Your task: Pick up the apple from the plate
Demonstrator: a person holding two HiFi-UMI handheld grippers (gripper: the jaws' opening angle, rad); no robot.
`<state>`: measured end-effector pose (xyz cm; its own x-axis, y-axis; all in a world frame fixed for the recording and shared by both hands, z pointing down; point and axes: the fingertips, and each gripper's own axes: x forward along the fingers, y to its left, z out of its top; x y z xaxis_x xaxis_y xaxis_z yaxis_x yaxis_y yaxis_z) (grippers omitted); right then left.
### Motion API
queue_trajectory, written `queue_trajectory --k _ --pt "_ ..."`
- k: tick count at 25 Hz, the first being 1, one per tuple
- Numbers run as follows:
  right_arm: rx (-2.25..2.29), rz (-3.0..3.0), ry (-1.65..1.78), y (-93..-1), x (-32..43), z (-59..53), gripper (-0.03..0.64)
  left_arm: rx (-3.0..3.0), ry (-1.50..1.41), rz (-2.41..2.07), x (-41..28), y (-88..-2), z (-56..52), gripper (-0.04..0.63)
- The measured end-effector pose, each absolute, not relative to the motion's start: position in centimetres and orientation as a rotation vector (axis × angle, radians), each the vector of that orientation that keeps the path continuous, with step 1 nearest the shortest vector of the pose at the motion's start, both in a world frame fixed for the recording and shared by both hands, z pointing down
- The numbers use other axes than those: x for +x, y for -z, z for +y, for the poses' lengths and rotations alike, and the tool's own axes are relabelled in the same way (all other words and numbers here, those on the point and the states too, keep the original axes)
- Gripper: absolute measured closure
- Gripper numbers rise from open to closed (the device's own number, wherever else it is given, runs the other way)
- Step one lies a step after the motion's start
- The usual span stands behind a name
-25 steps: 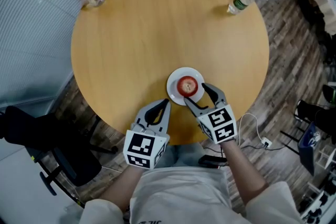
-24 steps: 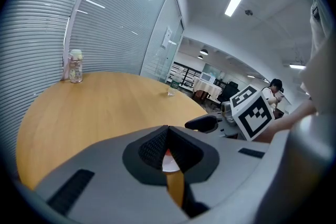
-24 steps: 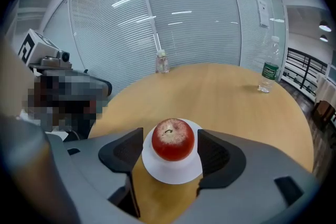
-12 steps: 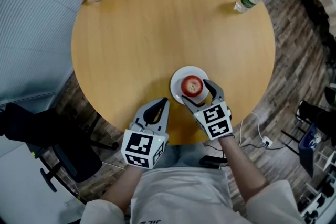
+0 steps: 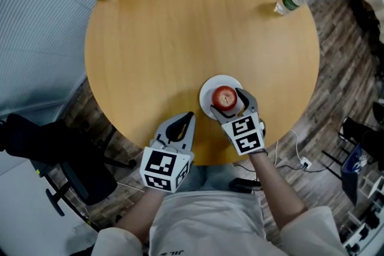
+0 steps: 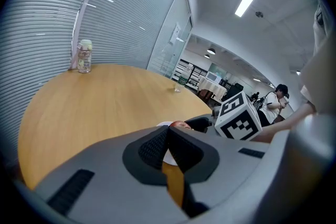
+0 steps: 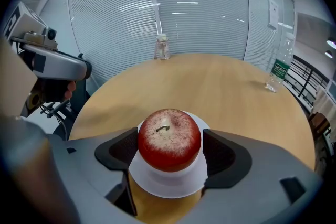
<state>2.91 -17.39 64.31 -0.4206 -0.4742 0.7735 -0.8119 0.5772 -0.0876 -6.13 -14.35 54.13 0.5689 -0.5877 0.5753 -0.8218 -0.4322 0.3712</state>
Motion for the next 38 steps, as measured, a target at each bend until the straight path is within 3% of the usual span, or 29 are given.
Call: queue_trajectory --k 15,38 --pt "1.088 -2.105 -0.606 -62.8 3.0 -17.9 0.233 2.176 -0.48 -1.122 -6.6 -53.8 -14.3 0.592" --pt "1.161 -2.267 -0.637 -50.5 5.2 -13.3 0.233 2.302 -0.447 -1.147 -4.7 -47.0 -11.4 0.592"
